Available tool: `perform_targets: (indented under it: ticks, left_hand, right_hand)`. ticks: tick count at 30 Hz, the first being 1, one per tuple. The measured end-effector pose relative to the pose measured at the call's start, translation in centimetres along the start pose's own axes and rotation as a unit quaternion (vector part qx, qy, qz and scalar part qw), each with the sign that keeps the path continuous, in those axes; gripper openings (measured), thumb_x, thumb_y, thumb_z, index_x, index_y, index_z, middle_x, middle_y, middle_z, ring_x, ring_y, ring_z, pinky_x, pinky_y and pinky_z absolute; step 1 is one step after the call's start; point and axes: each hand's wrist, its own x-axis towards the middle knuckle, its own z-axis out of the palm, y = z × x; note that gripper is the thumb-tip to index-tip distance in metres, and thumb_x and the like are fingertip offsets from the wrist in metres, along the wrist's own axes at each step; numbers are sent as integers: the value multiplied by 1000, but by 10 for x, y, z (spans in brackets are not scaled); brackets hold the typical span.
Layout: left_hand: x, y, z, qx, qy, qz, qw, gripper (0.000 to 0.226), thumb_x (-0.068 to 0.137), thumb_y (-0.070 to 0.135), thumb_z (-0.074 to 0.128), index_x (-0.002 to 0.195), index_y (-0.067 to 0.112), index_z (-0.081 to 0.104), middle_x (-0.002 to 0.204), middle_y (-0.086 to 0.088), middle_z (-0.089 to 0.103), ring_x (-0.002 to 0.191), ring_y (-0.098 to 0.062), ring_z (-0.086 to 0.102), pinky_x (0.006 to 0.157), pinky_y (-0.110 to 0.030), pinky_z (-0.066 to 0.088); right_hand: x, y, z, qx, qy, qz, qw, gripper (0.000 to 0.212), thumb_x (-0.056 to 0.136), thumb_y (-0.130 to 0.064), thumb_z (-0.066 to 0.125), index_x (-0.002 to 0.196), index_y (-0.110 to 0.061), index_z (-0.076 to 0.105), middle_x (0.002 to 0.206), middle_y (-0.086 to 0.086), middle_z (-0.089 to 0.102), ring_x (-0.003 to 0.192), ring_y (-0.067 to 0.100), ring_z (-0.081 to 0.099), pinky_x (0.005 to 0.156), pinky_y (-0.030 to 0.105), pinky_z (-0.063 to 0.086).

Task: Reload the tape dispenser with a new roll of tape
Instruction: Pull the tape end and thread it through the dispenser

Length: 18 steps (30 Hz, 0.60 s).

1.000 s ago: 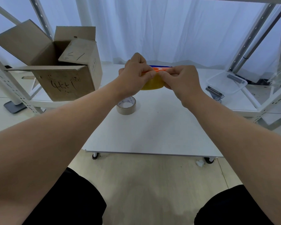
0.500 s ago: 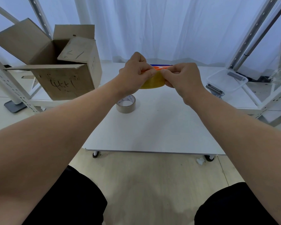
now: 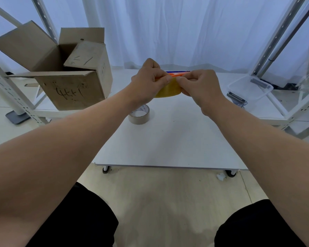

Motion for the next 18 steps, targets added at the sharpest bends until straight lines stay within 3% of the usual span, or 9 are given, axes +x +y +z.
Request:
perform_targets:
  ticks: [4,7,11,14,18]
  left_hand:
    - [1,0,1,3,9,3,1000,24,92,37,52,96,21,69,96,7,37,96,-16,46,80,-27,38]
    - [1,0,3,13,-2,6,1000,26,91,40,52,97,20,69,101,6,38,102,-21,47,84,-30,40]
    - [3,-2,-1,23,18,-15,999,27,92,40,51,99,20,68,101,5,39,100,-21,47,87,-33,40]
    - [5,-1,2,48,33,-30,998,29,91,42,50,97,18,67,104,1,40,104,-27,49,97,-42,41]
    - [5,1,7,104,45,-13,993,31,92,45,50,99,19,65,105,1,40,102,-25,44,93,-32,37]
  right_hand:
    - [2,4,2,-25,12,-5,1000,15,75,-10,59,83,-8,72,72,4,66,77,23,66,79,37,57]
    - [5,10,1,-28,22,3,999,25,70,-3,55,87,-6,72,85,12,69,88,31,67,83,46,57]
    - [2,3,3,9,-20,2,1000,24,81,-14,65,102,-6,73,92,6,72,93,22,68,90,40,55]
    - [0,0,7,46,-19,6,999,21,81,-22,70,98,-11,75,86,-5,70,93,18,68,91,41,55]
    - [3,-1,6,34,14,16,999,19,79,-21,74,92,-8,76,91,8,72,92,25,68,86,43,57]
